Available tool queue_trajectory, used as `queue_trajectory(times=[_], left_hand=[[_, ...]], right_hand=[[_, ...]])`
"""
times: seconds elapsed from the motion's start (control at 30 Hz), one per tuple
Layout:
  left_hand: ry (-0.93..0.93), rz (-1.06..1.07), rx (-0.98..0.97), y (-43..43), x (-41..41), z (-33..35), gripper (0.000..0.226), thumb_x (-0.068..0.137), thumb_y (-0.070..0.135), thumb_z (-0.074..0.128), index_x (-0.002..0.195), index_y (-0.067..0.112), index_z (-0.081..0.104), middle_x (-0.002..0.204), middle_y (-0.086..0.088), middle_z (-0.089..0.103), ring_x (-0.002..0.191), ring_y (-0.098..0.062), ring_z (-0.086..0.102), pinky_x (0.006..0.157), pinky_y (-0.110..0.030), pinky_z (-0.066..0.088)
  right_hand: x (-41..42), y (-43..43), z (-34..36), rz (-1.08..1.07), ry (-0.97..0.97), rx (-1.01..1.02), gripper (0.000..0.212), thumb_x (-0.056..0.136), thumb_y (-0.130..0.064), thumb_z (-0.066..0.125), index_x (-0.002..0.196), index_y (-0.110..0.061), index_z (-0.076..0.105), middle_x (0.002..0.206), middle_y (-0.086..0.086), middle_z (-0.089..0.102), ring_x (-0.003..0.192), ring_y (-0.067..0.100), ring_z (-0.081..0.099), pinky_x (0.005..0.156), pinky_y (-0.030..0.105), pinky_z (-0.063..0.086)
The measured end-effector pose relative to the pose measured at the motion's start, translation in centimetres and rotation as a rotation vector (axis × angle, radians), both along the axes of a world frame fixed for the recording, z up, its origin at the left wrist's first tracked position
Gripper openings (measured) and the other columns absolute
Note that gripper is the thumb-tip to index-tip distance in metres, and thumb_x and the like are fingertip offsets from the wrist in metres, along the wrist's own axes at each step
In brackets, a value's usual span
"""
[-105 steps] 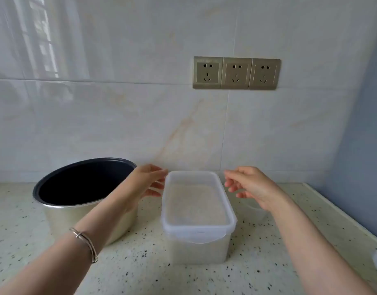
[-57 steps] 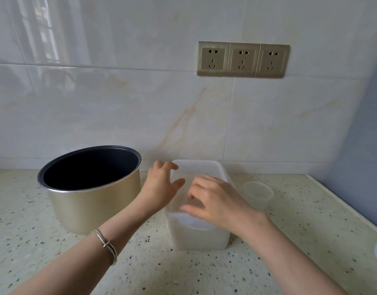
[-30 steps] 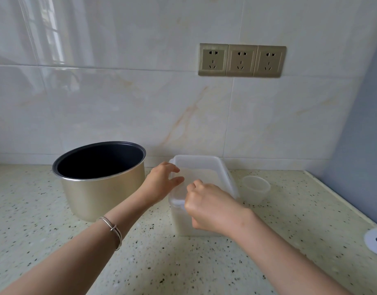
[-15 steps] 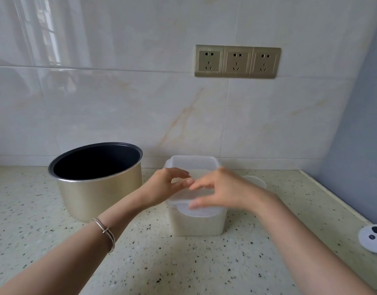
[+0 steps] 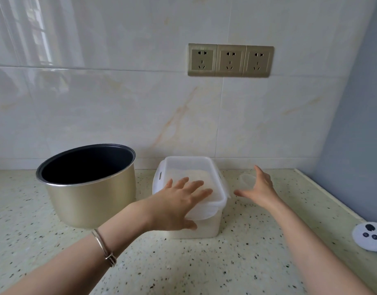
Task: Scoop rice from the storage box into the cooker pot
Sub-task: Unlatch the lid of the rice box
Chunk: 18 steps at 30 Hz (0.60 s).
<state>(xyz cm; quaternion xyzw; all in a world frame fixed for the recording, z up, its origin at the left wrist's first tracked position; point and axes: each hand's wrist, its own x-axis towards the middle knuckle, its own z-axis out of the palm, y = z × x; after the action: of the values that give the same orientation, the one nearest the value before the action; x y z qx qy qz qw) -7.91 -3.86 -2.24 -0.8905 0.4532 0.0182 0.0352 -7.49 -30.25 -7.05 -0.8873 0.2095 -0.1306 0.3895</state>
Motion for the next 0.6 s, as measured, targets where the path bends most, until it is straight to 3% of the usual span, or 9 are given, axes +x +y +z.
queue_trajectory(times=[0.13, 0.27, 0.37, 0.47, 0.6], left_hand=[[-0.063, -0.022, 0.034, 0.0, -0.1, -0.2, 0.074, 0.092, 0.045, 0.042, 0.148, 0.029, -0.003, 0.161, 0.0, -0.003, 0.147, -0.031, -0.004, 0.118, -0.053, 0.008], [-0.05, -0.021, 0.05, 0.2, -0.1, -0.2, 0.072, 0.093, 0.048, 0.036, 0.148, 0.029, -0.006, 0.161, -0.001, -0.007, 0.147, -0.031, -0.007, 0.118, -0.053, 0.005], [-0.031, -0.016, 0.041, 0.2, -0.1, -0.1, 0.073, 0.092, 0.049, 0.037, 0.148, 0.03, -0.006, 0.161, -0.001, -0.007, 0.147, -0.03, -0.008, 0.118, -0.053, 0.004], [-0.026, -0.014, 0.045, 0.1, -0.1, 0.0, 0.074, 0.091, 0.05, 0.037, 0.148, 0.03, -0.005, 0.161, -0.001, -0.007, 0.147, -0.03, -0.009, 0.118, -0.053, 0.005], [-0.018, -0.012, 0.051, 0.1, -0.2, 0.2, 0.074, 0.091, 0.049, 0.038, 0.149, 0.03, -0.005, 0.161, -0.001, -0.007, 0.147, -0.03, -0.008, 0.118, -0.053, 0.005]], right_hand=[[0.3, -0.6, -1.0, -0.062, 0.017, -0.01, 0.113, 0.065, -0.032, 0.081, 0.148, -0.02, 0.006, 0.153, 0.01, 0.013, 0.14, 0.03, 0.014, 0.108, 0.049, 0.028], [0.5, -0.8, -2.0, -0.102, 0.024, -0.016, 0.095, 0.068, -0.032, 0.077, 0.145, -0.019, 0.022, 0.139, 0.013, 0.033, 0.131, 0.03, 0.025, 0.1, 0.047, 0.038], [0.7, -0.9, -2.6, -0.107, -0.015, -0.036, 0.062, 0.077, -0.029, 0.068, 0.132, -0.014, 0.044, 0.13, 0.012, 0.042, 0.124, 0.03, 0.033, 0.094, 0.044, 0.042], [1.0, -0.9, -2.5, -0.05, -0.131, -0.058, 0.021, 0.085, -0.023, 0.061, 0.104, -0.014, 0.062, 0.126, 0.013, 0.046, 0.123, 0.032, 0.037, 0.097, 0.041, 0.036], [1.1, -0.6, -1.7, 0.065, -0.186, -0.188, 0.006, 0.085, -0.018, 0.062, 0.081, -0.017, 0.065, 0.129, 0.009, 0.045, 0.126, 0.027, 0.03, 0.106, 0.04, 0.025]])
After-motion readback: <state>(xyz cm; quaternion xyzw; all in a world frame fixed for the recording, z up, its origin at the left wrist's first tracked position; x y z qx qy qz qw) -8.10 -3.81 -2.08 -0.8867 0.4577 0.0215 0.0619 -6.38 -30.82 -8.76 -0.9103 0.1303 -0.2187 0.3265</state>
